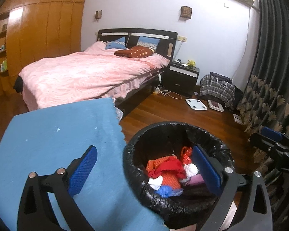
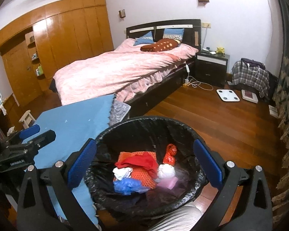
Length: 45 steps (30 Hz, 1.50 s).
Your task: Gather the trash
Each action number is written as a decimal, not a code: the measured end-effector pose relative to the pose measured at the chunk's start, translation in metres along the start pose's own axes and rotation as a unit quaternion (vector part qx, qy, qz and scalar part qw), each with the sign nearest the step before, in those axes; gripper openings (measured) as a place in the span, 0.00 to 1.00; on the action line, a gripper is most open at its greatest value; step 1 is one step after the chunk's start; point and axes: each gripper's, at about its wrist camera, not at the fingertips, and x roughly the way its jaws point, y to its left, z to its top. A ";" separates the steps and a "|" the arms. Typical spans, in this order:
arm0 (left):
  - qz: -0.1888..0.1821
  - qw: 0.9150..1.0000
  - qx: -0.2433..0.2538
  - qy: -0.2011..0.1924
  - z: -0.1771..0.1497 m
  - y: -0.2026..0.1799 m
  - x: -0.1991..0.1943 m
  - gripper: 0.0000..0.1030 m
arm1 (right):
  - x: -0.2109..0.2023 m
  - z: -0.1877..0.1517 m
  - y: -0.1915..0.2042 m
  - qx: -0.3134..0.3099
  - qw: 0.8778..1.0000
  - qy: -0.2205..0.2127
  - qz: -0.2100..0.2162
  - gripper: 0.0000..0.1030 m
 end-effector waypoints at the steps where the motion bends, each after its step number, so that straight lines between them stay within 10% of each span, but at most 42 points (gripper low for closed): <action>1: 0.004 1.000 0.000 -0.002 -0.001 0.001 -0.005 0.94 | -0.004 0.000 0.004 -0.003 1.000 -0.001 0.000 0.95; 45: 0.037 0.997 -0.009 -0.060 -0.001 0.008 -0.091 0.94 | -0.044 0.011 0.070 -0.053 0.998 -0.019 0.036 0.95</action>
